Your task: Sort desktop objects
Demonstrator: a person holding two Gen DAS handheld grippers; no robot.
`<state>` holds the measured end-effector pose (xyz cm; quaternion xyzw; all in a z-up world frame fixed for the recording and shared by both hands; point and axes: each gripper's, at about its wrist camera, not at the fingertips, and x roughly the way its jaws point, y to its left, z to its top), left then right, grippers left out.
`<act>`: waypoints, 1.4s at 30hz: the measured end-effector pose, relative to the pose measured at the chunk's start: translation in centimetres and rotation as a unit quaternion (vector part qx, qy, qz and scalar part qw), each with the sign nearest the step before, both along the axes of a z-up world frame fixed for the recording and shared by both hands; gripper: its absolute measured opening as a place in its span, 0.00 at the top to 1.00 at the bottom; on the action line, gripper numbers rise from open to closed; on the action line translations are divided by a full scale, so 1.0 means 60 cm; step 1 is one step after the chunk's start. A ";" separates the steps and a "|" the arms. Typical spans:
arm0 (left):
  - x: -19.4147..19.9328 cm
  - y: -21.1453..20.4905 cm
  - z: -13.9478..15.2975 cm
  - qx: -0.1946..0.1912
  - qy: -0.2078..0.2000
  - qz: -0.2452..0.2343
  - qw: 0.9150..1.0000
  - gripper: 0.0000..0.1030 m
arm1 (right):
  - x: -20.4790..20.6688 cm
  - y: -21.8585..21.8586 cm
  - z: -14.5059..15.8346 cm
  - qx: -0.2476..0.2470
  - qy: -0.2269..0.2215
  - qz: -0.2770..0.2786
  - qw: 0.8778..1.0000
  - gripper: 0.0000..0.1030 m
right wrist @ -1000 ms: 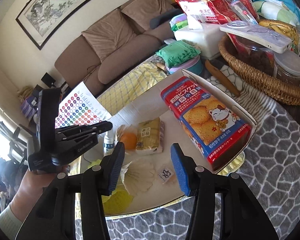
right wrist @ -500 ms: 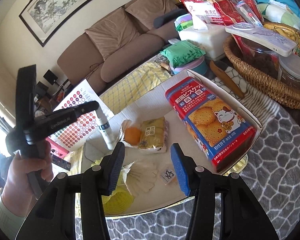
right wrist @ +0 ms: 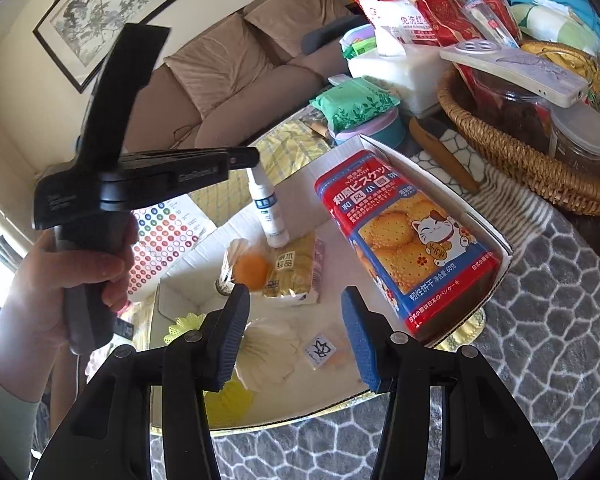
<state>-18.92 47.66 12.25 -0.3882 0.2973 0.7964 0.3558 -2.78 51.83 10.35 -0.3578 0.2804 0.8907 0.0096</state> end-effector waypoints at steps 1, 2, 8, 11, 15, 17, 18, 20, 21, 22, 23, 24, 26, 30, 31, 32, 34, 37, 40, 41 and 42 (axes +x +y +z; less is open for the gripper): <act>-0.001 0.011 -0.008 -0.004 0.003 -0.001 1.000 0.96 | -0.002 0.000 -0.002 0.000 -0.002 0.002 1.000 0.51; -0.002 0.022 -0.013 -0.008 0.006 -0.003 1.000 0.96 | -0.004 0.000 -0.004 0.000 -0.003 0.003 1.000 0.51; -0.008 0.079 -0.050 -0.038 -0.007 -0.018 0.999 0.96 | -0.011 -0.001 -0.011 0.000 -0.009 0.009 1.000 0.51; -0.009 0.083 -0.063 -0.027 -0.033 -0.016 0.999 0.89 | -0.012 0.000 -0.011 0.004 -0.010 0.011 1.000 0.51; -0.009 0.060 -0.058 -0.006 -0.040 -0.011 0.999 0.80 | -0.010 0.004 -0.014 0.004 -0.013 0.007 1.000 0.51; -0.013 0.041 -0.052 0.004 -0.047 -0.006 0.999 0.80 | -0.009 0.005 -0.014 0.003 -0.013 0.006 1.000 0.51; -0.014 0.031 -0.048 0.006 -0.048 -0.002 0.999 0.80 | -0.009 0.004 -0.013 0.003 -0.013 0.006 1.000 0.51; -0.014 0.008 -0.041 0.011 -0.051 0.002 0.999 0.80 | -0.009 0.003 -0.011 0.005 -0.011 0.006 1.000 0.51; -0.013 -0.005 -0.037 0.015 -0.054 0.005 0.998 0.80 | -0.009 0.002 -0.010 0.007 -0.011 0.006 1.000 0.51; -0.008 -0.021 -0.032 0.022 -0.057 0.007 0.998 0.77 | -0.010 0.001 -0.009 0.010 -0.011 0.005 1.000 0.48; -0.003 -0.039 -0.026 0.032 -0.060 0.010 0.998 0.69 | -0.011 0.000 -0.009 0.013 -0.011 0.004 1.000 0.45; 0.004 -0.057 -0.020 0.040 -0.061 0.014 0.997 0.60 | -0.013 -0.002 -0.008 0.017 -0.013 0.004 1.000 0.39; 0.023 -0.096 -0.010 0.056 -0.055 0.026 0.997 0.51 | -0.018 -0.009 -0.011 0.029 -0.018 0.007 0.999 0.33; 0.068 -0.166 -0.003 0.077 -0.064 0.037 0.994 0.41 | -0.025 -0.025 -0.017 0.052 -0.028 0.015 0.998 0.27; 0.079 -0.181 -0.002 0.080 -0.062 0.043 0.994 0.39 | -0.026 -0.028 -0.018 0.059 -0.030 0.014 0.998 0.22; 0.089 -0.196 -0.002 0.082 -0.061 0.048 0.994 0.28 | -0.025 -0.032 -0.018 0.068 -0.029 0.013 0.997 0.21; 0.108 -0.222 -0.001 0.085 -0.054 0.059 0.993 0.01 | -0.026 -0.038 -0.019 0.087 -0.032 0.015 0.996 0.17; 0.133 -0.263 0.004 0.110 -0.063 0.080 0.989 0.00 | -0.024 -0.048 -0.018 0.108 -0.034 0.022 0.993 0.00; 0.155 -0.297 0.017 0.132 -0.070 0.098 0.984 0.00 | -0.012 -0.063 -0.008 0.141 -0.038 0.025 0.989 0.00; 0.162 -0.306 0.022 0.137 -0.073 0.102 0.983 0.00 | -0.006 -0.069 -0.003 0.147 -0.034 0.026 0.988 0.00; 0.172 -0.316 0.026 0.140 -0.073 0.106 0.982 0.00 | -0.001 -0.075 0.001 0.149 -0.027 0.028 0.988 0.00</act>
